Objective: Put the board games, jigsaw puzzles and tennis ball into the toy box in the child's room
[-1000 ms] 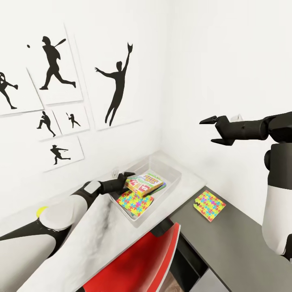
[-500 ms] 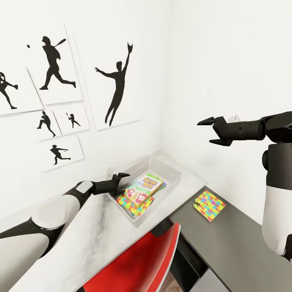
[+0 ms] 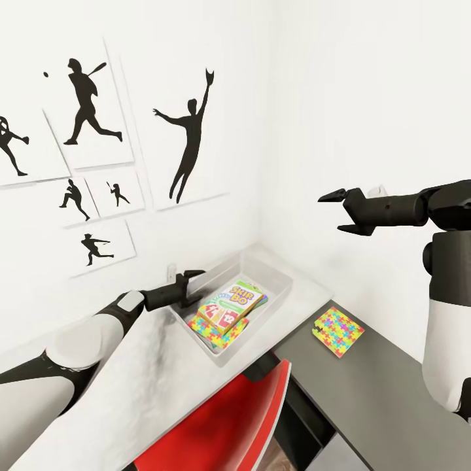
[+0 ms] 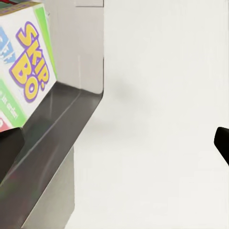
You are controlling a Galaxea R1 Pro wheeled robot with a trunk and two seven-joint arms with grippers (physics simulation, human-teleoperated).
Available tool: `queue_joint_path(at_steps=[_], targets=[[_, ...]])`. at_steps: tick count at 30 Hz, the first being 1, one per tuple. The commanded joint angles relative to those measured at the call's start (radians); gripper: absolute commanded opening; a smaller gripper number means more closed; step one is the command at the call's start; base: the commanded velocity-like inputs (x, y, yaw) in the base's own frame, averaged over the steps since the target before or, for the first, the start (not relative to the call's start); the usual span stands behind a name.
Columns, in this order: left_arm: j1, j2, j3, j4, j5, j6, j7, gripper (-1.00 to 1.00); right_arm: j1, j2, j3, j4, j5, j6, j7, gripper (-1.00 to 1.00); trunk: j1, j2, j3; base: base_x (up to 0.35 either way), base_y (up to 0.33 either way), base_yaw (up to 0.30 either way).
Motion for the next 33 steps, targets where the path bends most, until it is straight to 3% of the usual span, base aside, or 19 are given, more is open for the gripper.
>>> queue_joint_path(at_steps=[1,12,33], targets=[[-0.001,0.000,0.005,-0.001,-0.010,0.005,-0.009,1.00,-0.001,0.000,-0.001,0.000,-0.009,0.010,-0.010,1.00,0.001,-0.002,-0.002,0.000,0.000,0.000],[-0.001,0.006,0.003,-0.002,-0.011,0.006,-0.041,1.00,-0.001,-0.001,-0.001,0.000,-0.009,0.011,-0.010,1.00,0.001,-0.002,0.000,0.000,0.000,0.000],[-0.001,0.018,0.003,-0.003,-0.011,0.005,-0.072,1.00,-0.001,0.002,0.001,0.000,-0.009,0.011,-0.008,1.00,0.001,-0.002,0.032,-0.041,0.014,0.000]])
